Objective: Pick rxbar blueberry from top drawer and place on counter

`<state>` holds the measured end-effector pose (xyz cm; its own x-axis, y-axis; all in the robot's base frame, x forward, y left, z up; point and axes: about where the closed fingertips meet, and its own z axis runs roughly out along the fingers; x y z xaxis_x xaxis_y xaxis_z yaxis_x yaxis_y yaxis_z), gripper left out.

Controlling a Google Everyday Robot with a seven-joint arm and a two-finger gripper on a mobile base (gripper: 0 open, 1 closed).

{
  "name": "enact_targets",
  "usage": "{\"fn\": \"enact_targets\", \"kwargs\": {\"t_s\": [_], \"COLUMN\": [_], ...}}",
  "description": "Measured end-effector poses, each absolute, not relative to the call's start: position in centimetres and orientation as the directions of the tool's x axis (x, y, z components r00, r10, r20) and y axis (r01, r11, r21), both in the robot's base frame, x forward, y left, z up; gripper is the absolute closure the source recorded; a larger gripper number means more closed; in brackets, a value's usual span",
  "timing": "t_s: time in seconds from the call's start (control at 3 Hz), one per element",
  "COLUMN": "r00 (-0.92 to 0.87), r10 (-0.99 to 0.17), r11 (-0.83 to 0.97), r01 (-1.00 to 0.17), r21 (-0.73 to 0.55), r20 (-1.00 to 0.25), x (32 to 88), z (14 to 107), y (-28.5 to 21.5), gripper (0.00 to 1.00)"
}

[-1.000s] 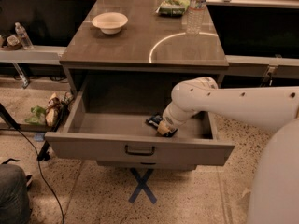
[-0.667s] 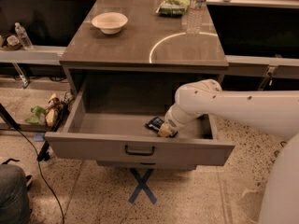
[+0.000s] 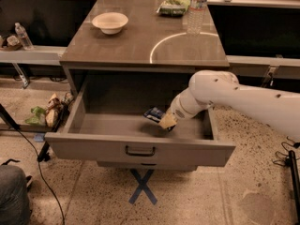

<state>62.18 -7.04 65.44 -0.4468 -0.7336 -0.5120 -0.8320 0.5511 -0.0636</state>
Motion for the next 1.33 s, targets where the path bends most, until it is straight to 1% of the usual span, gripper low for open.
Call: {"fn": "enact_targets", "kwargs": {"t_s": [0.33,0.67,1.33], "r00": [-0.317,-0.211,-0.096], "r10": [-0.773,-0.797,-0.793], "r11": [0.444,0.355,0.256], "r01": [-0.889,-0.921,-0.949], "r21": [-0.111,-0.158,-0.185], "r20": [-0.549,-0.566,-0.602], "x": [63.1,63.7,63.5], "z": [68.1,70.5,75.5], "y": [-6.5,-6.1,-6.9], "gripper": [1.00,1.00,1.00]}}
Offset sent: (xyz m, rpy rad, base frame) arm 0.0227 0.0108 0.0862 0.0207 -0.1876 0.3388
